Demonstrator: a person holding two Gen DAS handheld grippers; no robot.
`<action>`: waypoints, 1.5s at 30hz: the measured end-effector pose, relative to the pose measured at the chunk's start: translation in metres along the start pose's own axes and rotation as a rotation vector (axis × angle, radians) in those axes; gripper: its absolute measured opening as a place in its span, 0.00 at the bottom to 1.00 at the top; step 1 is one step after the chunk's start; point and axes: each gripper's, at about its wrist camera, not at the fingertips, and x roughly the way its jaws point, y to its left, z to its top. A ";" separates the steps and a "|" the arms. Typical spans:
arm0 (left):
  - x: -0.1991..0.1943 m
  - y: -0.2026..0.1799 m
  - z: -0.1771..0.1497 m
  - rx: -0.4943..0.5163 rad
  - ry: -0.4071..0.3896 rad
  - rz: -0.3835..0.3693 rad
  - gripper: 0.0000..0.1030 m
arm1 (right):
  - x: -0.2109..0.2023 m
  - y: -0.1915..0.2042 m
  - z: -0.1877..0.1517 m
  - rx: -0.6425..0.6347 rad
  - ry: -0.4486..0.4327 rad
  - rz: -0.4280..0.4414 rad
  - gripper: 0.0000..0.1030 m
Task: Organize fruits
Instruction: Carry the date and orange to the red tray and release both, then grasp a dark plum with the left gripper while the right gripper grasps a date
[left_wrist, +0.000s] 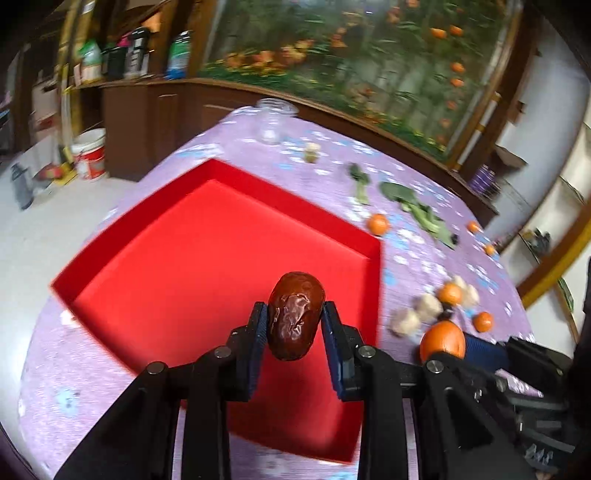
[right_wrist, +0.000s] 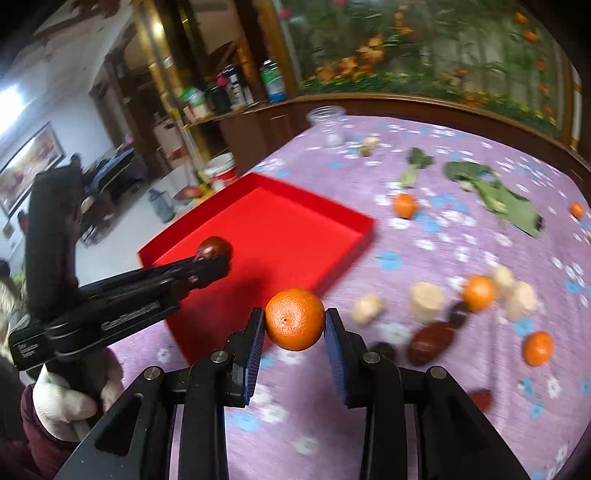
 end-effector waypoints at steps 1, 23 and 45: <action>0.000 0.005 0.001 -0.009 0.000 0.015 0.28 | 0.006 0.007 0.001 -0.013 0.005 0.008 0.35; -0.012 0.053 0.004 -0.135 -0.031 0.074 0.56 | 0.050 0.050 0.005 -0.073 0.030 0.008 0.49; -0.017 -0.029 -0.001 0.006 -0.035 0.009 0.67 | -0.081 -0.135 -0.072 0.391 -0.151 -0.209 0.62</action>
